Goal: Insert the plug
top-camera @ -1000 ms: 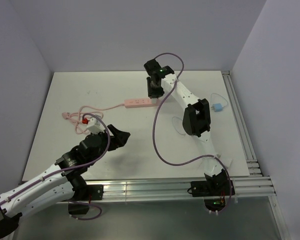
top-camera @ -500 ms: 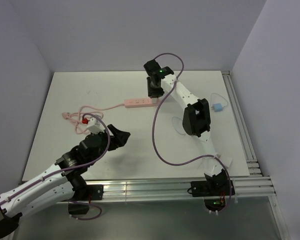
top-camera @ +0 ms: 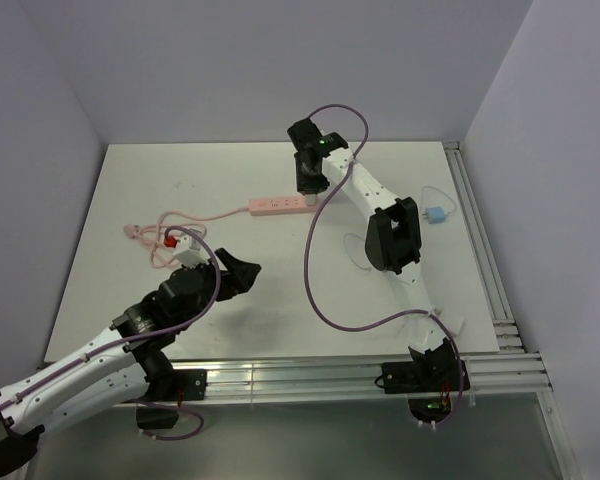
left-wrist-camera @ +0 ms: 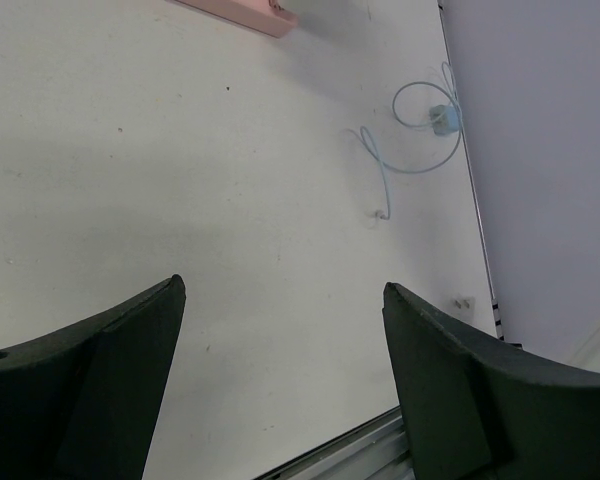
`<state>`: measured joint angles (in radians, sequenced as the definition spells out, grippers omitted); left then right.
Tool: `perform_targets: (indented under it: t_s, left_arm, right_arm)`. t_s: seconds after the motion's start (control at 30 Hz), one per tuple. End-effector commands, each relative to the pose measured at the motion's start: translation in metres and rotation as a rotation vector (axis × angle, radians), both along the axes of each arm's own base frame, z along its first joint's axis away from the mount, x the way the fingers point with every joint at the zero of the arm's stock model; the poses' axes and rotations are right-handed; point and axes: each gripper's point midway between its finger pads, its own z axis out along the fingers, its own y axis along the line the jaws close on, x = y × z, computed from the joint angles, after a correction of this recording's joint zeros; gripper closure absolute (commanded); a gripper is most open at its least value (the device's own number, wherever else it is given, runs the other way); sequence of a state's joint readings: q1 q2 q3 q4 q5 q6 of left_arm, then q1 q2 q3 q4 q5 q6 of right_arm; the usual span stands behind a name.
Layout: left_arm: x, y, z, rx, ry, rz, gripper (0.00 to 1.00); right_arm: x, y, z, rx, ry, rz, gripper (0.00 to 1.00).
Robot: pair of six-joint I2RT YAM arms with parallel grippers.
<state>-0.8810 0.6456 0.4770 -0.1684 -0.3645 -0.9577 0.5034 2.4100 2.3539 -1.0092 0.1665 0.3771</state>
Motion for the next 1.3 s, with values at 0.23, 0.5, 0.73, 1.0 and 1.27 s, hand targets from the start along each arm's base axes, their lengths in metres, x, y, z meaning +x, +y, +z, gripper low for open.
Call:
perform_targets:
  t_s: [0.23,0.5,0.73,1.0,1.27]
  left_arm:
    - [0.003,0.000,0.007,-0.012,-0.033,0.002,0.15]
    - [0.003,0.000,0.007,-0.011,-0.037,0.004,0.15]
    - [0.003,0.000,0.006,-0.010,-0.034,0.006,0.15]
    - [0.002,0.002,0.006,-0.011,-0.034,0.009,0.15]
    - [0.002,0.001,0.004,-0.014,-0.032,0.004,0.15]
  right_arm:
    - [0.016,-0.002,0.017,0.026,-0.068,-0.008,1.00]
    - [0.015,0.003,0.000,0.033,-0.038,0.009,1.00]
    - [0.010,-0.007,-0.015,-0.029,-0.017,-0.012,1.00]
    - [0.007,-0.023,-0.010,-0.090,-0.027,-0.023,1.00]
    - [-0.002,-0.002,0.000,-0.021,-0.009,0.028,1.00]
